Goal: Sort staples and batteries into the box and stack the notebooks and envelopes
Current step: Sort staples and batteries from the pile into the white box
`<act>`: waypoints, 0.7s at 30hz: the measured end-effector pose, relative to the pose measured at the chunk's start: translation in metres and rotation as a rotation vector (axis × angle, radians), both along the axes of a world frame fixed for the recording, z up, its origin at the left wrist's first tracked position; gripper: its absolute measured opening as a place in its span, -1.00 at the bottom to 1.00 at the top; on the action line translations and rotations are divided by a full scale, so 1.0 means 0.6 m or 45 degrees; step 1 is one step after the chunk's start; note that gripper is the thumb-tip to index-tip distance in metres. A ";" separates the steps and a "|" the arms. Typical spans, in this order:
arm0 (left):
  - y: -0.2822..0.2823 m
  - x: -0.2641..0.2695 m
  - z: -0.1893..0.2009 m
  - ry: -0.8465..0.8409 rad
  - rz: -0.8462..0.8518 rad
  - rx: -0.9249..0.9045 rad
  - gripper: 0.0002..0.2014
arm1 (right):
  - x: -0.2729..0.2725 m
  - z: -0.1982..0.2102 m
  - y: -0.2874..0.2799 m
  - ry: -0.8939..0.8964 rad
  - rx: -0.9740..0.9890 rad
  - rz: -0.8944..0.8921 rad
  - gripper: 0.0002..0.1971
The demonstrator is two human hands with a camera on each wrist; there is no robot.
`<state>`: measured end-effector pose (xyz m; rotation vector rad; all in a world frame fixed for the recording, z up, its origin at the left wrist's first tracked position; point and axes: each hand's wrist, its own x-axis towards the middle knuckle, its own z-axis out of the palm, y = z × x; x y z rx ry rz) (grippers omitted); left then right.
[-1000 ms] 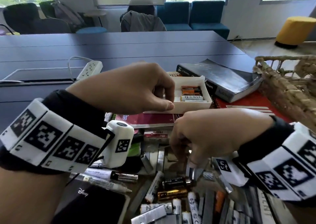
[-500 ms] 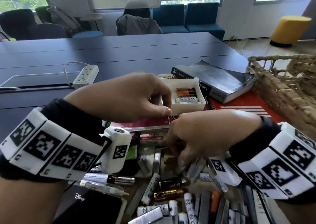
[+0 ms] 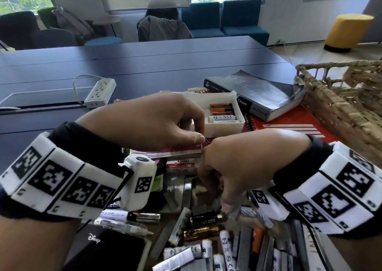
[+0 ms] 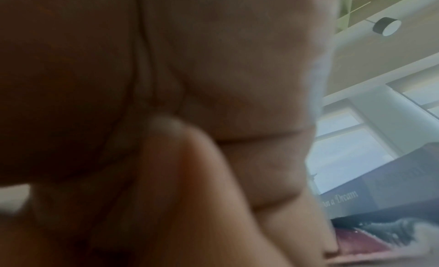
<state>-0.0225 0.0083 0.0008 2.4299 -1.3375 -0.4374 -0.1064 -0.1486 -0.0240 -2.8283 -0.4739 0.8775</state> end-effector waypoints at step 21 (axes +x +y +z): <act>-0.007 0.001 -0.009 -0.002 0.001 0.050 -0.85 | 0.010 0.019 -0.046 -0.394 0.121 -0.066 -0.70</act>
